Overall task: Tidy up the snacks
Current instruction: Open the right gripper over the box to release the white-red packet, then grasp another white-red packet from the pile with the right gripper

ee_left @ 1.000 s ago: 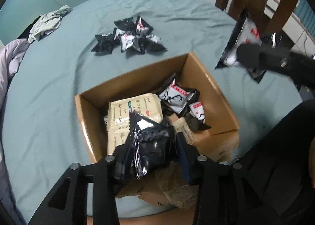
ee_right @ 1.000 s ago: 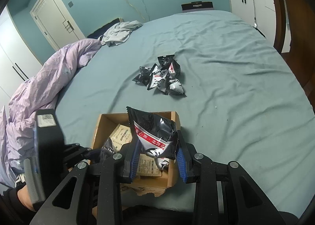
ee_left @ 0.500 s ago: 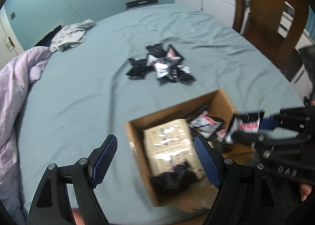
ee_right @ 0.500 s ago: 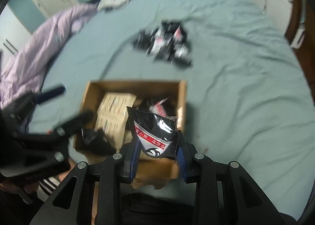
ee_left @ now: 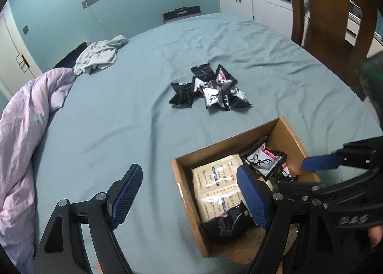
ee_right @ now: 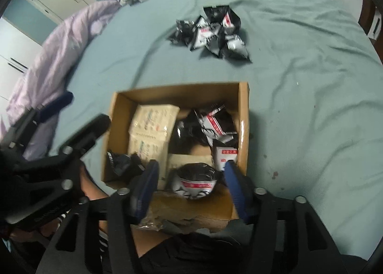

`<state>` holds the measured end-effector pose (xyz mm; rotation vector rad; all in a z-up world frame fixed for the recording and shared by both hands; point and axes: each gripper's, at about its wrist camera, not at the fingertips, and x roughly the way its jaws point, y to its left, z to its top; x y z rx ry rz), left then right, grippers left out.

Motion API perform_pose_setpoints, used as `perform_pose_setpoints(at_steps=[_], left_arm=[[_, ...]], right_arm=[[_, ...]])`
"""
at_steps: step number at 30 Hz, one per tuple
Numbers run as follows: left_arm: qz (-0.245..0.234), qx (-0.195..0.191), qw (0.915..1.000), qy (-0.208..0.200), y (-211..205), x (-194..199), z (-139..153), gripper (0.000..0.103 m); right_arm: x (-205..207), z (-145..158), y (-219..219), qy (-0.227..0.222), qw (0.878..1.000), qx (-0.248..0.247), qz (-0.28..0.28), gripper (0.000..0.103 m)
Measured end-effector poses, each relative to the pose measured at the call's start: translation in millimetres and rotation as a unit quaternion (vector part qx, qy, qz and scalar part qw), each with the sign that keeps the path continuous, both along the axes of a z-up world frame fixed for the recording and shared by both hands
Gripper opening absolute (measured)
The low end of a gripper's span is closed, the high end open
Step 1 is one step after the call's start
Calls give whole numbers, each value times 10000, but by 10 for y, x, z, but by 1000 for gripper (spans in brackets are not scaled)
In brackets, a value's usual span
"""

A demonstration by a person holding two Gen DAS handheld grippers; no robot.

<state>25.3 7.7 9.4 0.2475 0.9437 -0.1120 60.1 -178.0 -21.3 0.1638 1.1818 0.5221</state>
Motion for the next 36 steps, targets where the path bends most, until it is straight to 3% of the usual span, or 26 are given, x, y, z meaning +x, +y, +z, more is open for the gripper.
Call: perform_pose_setpoints(at_steps=[6, 13, 22, 29, 36], left_arm=[[145, -124, 9998, -10, 51, 10, 25, 82], [201, -260, 9995, -14, 78, 17, 53, 82], [198, -404, 9989, 132, 49, 72, 21, 82], [121, -406, 9988, 264, 38, 98, -32, 82], [107, -596, 9974, 394, 82, 136, -52, 82]], right_arm=[[75, 102, -320, -96, 9984, 365, -427, 61], [340, 234, -574, -589, 9924, -259, -1050, 62], [959, 44, -700, -37, 9905, 96, -1369, 62], [1482, -222, -469, 316, 9933, -25, -1113, 62], [1937, -454, -113, 363, 9967, -285, -668, 62]])
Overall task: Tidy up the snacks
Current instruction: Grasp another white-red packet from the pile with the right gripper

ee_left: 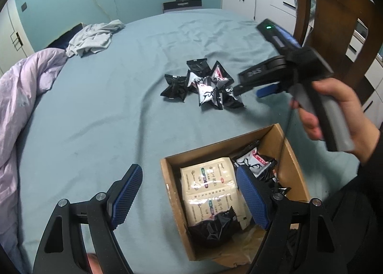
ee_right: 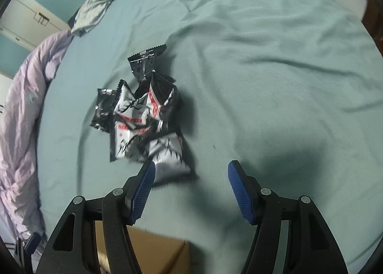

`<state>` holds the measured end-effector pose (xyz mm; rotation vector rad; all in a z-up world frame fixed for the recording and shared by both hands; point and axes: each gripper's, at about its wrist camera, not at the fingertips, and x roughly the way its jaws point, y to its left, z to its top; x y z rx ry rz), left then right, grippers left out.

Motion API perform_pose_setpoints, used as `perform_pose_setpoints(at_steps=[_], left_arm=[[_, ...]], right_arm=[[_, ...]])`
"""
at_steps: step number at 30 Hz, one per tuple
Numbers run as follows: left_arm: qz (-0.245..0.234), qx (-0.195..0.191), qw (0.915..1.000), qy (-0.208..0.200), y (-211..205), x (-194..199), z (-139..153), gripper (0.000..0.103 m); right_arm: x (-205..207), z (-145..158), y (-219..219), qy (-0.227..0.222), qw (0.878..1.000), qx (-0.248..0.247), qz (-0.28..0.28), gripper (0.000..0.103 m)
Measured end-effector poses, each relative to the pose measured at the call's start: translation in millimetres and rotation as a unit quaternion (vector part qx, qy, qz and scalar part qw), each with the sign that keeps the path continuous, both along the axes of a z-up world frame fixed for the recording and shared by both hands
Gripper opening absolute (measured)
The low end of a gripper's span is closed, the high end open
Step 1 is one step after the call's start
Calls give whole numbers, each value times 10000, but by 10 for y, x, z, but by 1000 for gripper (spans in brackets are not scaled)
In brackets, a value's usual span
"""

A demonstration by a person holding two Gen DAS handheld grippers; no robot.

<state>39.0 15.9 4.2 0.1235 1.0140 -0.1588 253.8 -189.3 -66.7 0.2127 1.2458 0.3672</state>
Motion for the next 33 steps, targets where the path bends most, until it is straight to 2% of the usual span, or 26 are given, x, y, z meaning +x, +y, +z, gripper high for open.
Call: perform_pose_setpoints(at_steps=[6, 12, 14, 15, 19, 21, 25, 30, 33], left_arm=[[102, -34, 9999, -92, 22, 35, 2, 82], [179, 43, 9996, -222, 4, 33, -39, 82], [200, 114, 9994, -277, -13, 18, -55, 82], [209, 159, 9992, -306, -28, 13, -62, 82], [140, 374, 9979, -509, -120, -8, -73, 82], [69, 482, 9970, -603, -166, -24, -94, 79], [-95, 656, 9949, -760, -245, -93, -135, 78], [-221, 582, 9941, -885, -313, -131, -62, 79], [-260, 518, 9951, -803, -335, -92, -26, 83]], right_arm=[[176, -178, 132, 16, 9998, 175, 115, 62], [53, -204, 378, -243, 9981, -301, 483, 61], [-11, -184, 479, -402, 9957, -394, 735, 42], [-29, -172, 502, -430, 9952, -339, 809, 29], [-115, -135, 537, -628, 9930, -454, 894, 27], [-162, -77, 523, -731, 9931, -389, 833, 26], [-303, 214, 274, -845, 9954, 69, 439, 26], [-702, 582, -104, -1075, 9937, 289, 95, 26], [-1060, 727, -387, -1282, 9906, 462, -137, 26]])
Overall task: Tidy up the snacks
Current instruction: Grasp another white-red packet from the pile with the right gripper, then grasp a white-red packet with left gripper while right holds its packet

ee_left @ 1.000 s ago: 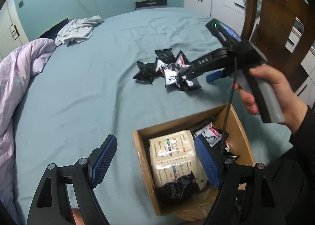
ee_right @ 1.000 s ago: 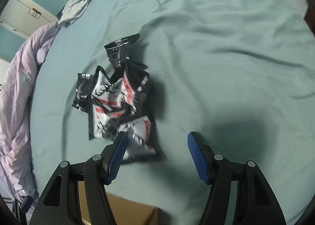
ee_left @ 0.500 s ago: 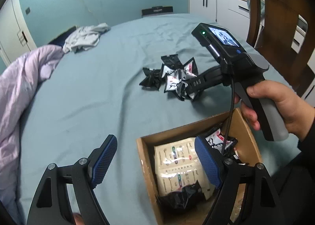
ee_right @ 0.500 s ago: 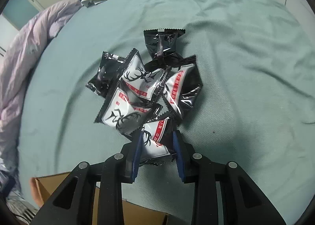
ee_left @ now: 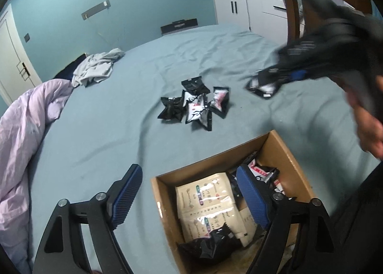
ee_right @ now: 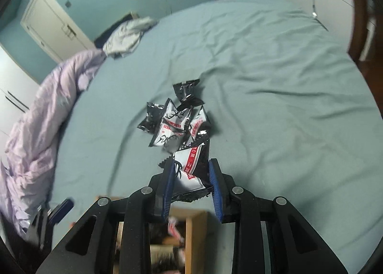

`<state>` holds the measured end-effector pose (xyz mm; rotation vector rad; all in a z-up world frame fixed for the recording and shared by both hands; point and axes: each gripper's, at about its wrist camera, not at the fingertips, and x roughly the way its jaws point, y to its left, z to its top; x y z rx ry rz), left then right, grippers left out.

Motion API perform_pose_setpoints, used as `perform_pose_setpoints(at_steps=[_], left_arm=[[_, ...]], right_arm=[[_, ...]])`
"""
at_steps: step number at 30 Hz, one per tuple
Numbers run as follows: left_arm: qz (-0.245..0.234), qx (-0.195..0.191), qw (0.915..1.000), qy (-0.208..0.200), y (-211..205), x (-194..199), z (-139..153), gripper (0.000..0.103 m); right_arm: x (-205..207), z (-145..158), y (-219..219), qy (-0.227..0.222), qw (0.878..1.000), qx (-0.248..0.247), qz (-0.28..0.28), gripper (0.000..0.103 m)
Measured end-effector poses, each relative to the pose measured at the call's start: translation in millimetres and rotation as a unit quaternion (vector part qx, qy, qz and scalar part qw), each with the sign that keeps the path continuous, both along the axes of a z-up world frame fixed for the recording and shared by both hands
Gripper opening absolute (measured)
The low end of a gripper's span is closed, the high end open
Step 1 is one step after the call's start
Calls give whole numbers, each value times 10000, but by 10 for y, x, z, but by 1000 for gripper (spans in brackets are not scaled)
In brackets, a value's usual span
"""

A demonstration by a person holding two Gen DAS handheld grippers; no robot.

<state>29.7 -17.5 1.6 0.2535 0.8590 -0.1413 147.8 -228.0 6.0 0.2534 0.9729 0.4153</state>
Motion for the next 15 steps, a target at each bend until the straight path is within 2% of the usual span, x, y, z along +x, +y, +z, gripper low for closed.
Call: perform_pose_setpoints(at_steps=[3, 6, 10, 15], left_arm=[[3, -65, 9997, 249, -7, 126, -25, 85], [126, -202, 9975, 672, -8, 406, -56, 85], [251, -409, 9945, 932, -64, 843, -84, 86], [415, -466, 9907, 1213, -259, 1442, -301, 87]], right_arm=[[-430, 81, -183, -341, 9992, -14, -190, 26], [-831, 84, -274, -450, 9986, 211, -163, 26], [-1236, 96, -376, -648, 9971, 369, -149, 26], [-1302, 101, -274, -946, 9954, 85, -134, 26]])
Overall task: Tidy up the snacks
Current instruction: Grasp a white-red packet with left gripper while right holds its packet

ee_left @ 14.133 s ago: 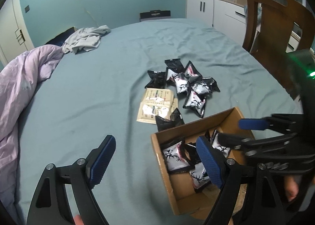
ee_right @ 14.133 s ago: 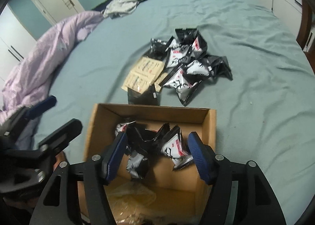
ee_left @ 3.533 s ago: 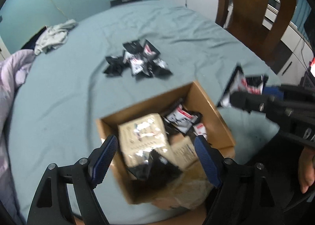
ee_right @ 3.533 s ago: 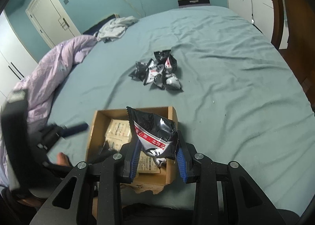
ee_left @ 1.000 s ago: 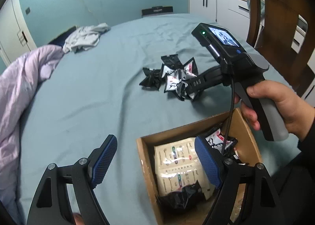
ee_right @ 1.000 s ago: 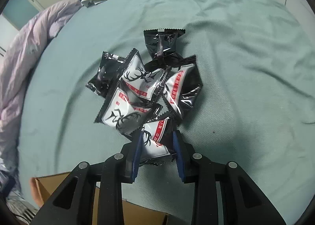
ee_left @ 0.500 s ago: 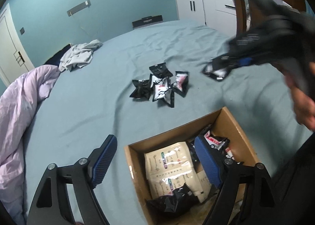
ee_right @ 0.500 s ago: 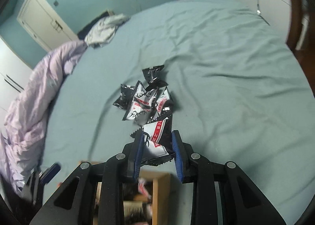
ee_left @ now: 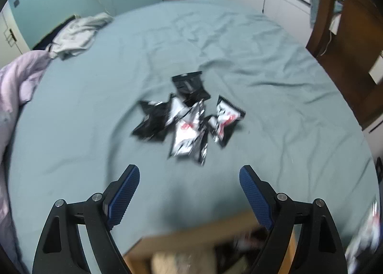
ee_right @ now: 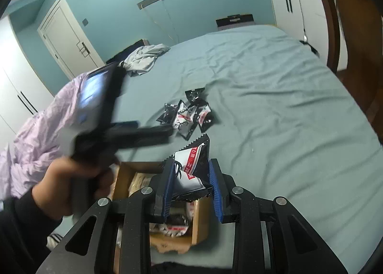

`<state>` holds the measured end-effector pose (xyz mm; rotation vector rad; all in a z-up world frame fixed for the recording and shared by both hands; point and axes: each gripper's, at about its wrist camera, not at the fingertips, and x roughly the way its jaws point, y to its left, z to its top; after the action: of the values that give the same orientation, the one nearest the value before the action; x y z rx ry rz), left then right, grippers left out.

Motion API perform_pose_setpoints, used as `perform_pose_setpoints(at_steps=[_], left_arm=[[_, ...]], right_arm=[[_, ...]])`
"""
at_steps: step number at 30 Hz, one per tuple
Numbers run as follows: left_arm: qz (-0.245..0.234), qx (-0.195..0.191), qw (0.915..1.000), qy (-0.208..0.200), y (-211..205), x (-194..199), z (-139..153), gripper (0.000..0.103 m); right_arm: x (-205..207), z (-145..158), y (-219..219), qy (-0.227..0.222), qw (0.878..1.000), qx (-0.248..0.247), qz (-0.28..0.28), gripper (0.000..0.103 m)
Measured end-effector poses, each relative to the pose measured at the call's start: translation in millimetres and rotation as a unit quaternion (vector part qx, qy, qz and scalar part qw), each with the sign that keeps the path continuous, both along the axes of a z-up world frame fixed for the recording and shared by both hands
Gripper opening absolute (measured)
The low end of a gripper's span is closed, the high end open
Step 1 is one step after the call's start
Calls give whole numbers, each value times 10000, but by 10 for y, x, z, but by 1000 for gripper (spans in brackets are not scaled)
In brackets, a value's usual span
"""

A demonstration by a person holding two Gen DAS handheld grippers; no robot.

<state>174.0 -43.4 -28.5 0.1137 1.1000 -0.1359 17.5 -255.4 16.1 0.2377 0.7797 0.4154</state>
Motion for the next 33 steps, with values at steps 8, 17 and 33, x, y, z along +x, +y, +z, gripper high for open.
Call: perform_pose_setpoints(at_steps=[8, 17, 33], left_arm=[[160, 493, 9933, 1028, -172, 710, -691, 82], [-38, 303, 9951, 940, -186, 607, -685, 30], [-200, -92, 9992, -331, 430, -781, 406, 28]], right_arm=[[218, -119, 146, 234, 9995, -225, -12, 26], [399, -193, 143, 546, 9985, -24, -17, 26], [212, -49, 353, 178, 9978, -631, -98, 26]])
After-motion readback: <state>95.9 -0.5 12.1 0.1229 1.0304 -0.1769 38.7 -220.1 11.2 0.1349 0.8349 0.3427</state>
